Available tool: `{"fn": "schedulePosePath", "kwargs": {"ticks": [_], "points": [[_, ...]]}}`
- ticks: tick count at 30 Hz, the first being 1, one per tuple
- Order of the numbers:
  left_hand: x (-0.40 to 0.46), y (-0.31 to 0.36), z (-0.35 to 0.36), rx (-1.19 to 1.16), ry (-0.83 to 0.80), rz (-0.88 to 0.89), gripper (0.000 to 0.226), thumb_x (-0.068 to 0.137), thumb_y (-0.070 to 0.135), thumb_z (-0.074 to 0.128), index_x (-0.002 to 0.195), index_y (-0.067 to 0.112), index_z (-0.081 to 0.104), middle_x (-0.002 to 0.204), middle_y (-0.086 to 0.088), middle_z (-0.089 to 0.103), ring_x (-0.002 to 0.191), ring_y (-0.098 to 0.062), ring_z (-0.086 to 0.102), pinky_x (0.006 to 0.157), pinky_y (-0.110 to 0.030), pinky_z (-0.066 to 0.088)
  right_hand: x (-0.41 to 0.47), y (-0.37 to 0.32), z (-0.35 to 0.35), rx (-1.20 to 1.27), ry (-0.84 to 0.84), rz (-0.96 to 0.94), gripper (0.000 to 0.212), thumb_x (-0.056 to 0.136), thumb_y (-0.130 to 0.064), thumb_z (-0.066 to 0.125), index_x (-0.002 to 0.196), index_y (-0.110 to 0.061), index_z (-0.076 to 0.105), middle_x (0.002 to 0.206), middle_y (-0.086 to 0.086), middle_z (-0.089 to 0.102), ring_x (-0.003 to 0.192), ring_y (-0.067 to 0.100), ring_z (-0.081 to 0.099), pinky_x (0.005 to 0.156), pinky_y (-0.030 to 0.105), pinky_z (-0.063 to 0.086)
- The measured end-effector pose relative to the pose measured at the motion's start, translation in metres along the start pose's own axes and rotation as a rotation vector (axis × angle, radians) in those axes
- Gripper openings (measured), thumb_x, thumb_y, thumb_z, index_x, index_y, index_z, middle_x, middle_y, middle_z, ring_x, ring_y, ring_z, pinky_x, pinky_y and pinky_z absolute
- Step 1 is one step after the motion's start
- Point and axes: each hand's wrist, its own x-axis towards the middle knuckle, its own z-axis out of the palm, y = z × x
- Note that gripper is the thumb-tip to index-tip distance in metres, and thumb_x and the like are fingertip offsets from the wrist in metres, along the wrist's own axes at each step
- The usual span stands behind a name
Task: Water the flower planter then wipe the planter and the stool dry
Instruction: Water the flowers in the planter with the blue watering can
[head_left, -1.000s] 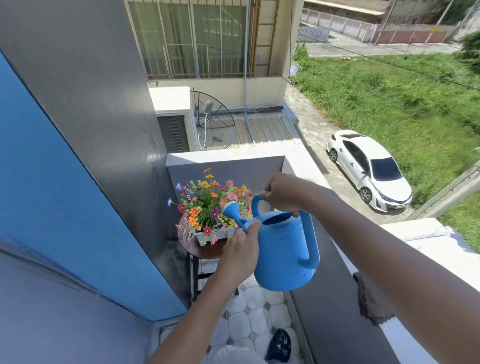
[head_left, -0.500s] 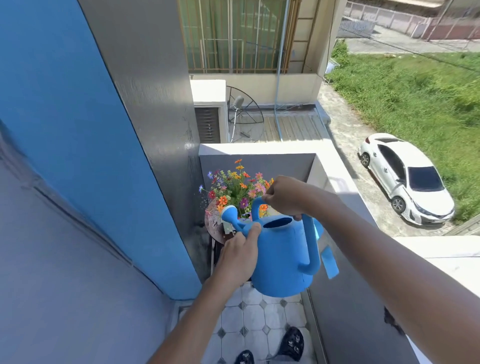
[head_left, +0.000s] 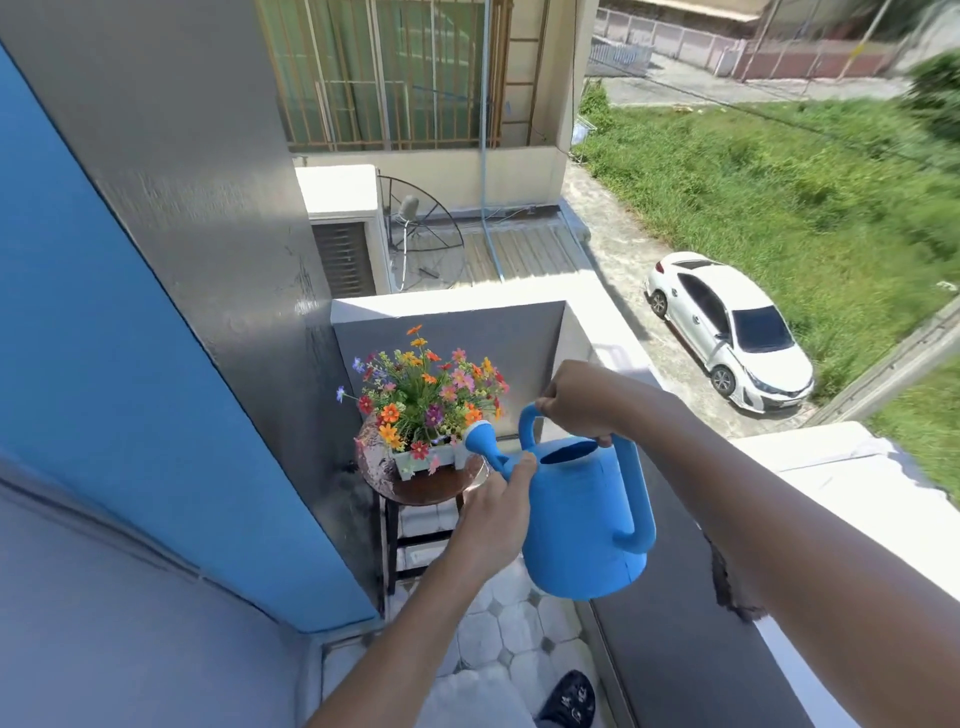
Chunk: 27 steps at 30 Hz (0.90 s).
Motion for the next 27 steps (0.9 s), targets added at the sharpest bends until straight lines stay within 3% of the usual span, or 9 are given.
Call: {"fn": "schedulePosePath", "kwargs": {"ticks": [2,5,9,13,17,21,25,27], "points": [[0.005,0.001,0.005,-0.011,-0.014,-0.019,0.039,0.095,0.061,0.026,0.106,0.029,0.046,0.110,0.006,0.050,0.097,-0.013,0.045,0.081,-0.024,0.037,0.001,0.007,0.000,-0.010,-0.012,0.025,0.031,0.100,-0.022,0.048,0.115,0.001,0.062,0.065,0.005,0.053,0.042,0.017,0.050,0.044,0.026,0.039],[0.008,0.005,0.009,0.071,-0.072,0.044,0.062,0.086,0.068,0.012,0.109,0.028,0.052,0.107,-0.001,0.059,0.094,-0.013,0.055,0.081,-0.036,0.043,0.005,0.014,0.000,-0.031,-0.026,0.045,0.032,0.103,-0.025,0.044,0.121,-0.003,0.058,0.064,0.009,0.061,0.026,0.013,0.053,0.048,0.027,0.047],[0.014,0.013,0.004,0.010,-0.042,0.021,0.067,0.089,0.067,0.017,0.102,0.017,0.060,0.096,-0.010,0.062,0.086,-0.020,0.058,0.069,-0.038,0.041,0.008,0.011,-0.009,-0.056,0.002,0.041,0.033,0.104,-0.025,0.043,0.118,-0.001,0.062,0.062,0.007,0.060,0.040,0.016,0.054,0.049,0.027,0.045],[0.025,0.018,-0.003,0.067,-0.023,0.104,0.063,0.090,0.064,0.015,0.103,0.019,0.057,0.096,-0.009,0.062,0.084,-0.014,0.056,0.070,-0.035,0.041,0.019,0.007,-0.019,-0.002,0.047,0.040,0.030,0.098,-0.019,0.049,0.113,0.001,0.065,0.101,0.019,0.066,0.062,0.024,0.048,0.050,0.024,0.037],[0.034,0.023,-0.009,0.098,-0.023,0.138,0.062,0.090,0.066,0.013,0.104,0.023,0.055,0.090,-0.001,0.057,0.086,-0.016,0.055,0.071,-0.036,0.041,0.025,0.002,-0.027,0.005,0.054,0.050,0.030,0.098,-0.019,0.050,0.114,0.003,0.064,0.094,0.017,0.063,0.054,0.015,0.042,0.049,0.024,0.036],[0.038,0.027,-0.017,-0.005,0.006,0.103,0.068,0.084,0.071,0.016,0.101,0.021,0.058,0.095,-0.006,0.060,0.090,-0.020,0.057,0.073,-0.042,0.042,0.027,-0.006,-0.032,0.012,0.041,0.042,0.034,0.105,-0.022,0.040,0.127,-0.007,0.061,0.074,0.014,0.068,0.049,0.022,0.057,0.053,0.029,0.047],[0.037,0.021,-0.031,0.086,0.063,0.148,0.060,0.089,0.065,0.013,0.106,0.020,0.049,0.099,-0.010,0.055,0.093,-0.024,0.054,0.074,-0.041,0.039,0.032,-0.023,-0.037,0.023,0.031,-0.019,0.039,0.106,-0.027,0.038,0.129,-0.007,0.062,0.086,0.019,0.076,0.049,0.023,0.063,0.051,0.026,0.046],[0.039,0.019,-0.039,0.015,0.096,0.092,0.067,0.086,0.071,0.016,0.102,0.018,0.053,0.097,-0.008,0.059,0.090,-0.021,0.056,0.069,-0.038,0.039,0.038,-0.029,-0.037,0.002,0.033,-0.061,0.037,0.104,-0.026,0.042,0.123,-0.004,0.064,0.078,0.014,0.072,0.054,0.024,0.062,0.052,0.027,0.045]]}}
